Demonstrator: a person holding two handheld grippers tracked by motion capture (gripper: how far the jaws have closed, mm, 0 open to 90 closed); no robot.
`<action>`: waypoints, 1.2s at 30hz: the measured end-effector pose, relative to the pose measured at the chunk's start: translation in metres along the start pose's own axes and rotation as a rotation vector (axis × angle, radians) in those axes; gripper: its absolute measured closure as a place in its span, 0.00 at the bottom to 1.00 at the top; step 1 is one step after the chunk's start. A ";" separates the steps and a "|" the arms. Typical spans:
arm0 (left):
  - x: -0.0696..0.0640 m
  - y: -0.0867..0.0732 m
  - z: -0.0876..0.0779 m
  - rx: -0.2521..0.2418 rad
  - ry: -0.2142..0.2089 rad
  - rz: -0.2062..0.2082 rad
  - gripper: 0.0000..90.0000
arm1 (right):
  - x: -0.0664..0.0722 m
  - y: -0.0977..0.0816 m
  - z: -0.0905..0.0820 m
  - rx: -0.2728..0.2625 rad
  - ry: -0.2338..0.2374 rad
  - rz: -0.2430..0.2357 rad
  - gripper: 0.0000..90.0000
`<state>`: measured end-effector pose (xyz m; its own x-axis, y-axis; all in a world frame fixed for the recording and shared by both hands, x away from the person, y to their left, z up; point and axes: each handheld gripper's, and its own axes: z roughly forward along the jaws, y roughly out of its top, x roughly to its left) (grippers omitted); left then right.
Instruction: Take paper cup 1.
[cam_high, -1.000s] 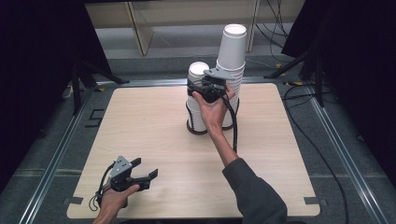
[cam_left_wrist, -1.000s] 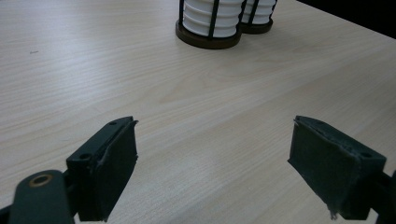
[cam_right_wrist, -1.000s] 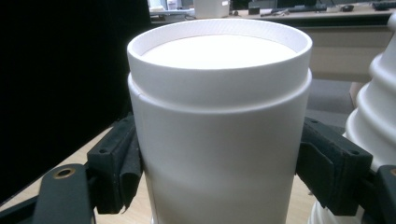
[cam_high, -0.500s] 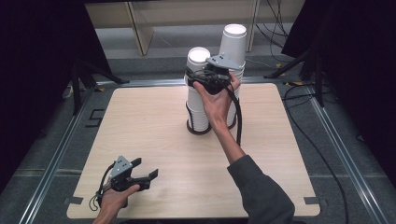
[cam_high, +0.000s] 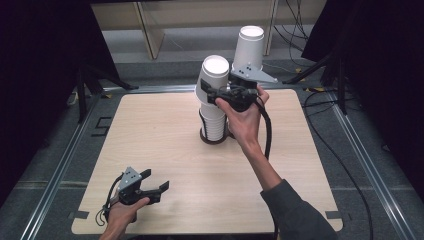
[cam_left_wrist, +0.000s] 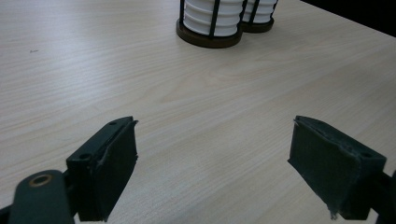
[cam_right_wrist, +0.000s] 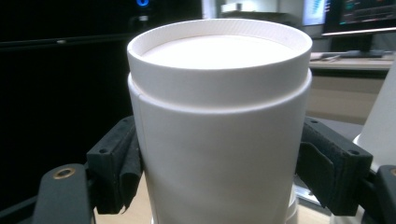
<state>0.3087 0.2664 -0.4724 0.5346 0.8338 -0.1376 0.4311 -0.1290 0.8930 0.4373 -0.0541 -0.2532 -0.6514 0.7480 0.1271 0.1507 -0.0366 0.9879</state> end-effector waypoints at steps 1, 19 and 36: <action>0.000 0.000 0.000 0.002 0.001 0.001 0.16 | 0.001 -0.002 -0.004 0.000 0.012 -0.015 0.25; -0.004 0.002 0.001 -0.053 -0.032 0.027 0.16 | 0.023 -0.089 -0.020 0.142 0.235 0.003 0.25; -0.007 0.004 0.001 -0.119 -0.078 0.042 0.16 | 0.025 -0.126 -0.009 0.220 0.301 0.025 0.24</action>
<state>0.3069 0.2599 -0.4684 0.6070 0.7843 -0.1282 0.3207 -0.0941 0.9425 0.3952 -0.0363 -0.3733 -0.8299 0.5194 0.2039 0.3042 0.1149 0.9457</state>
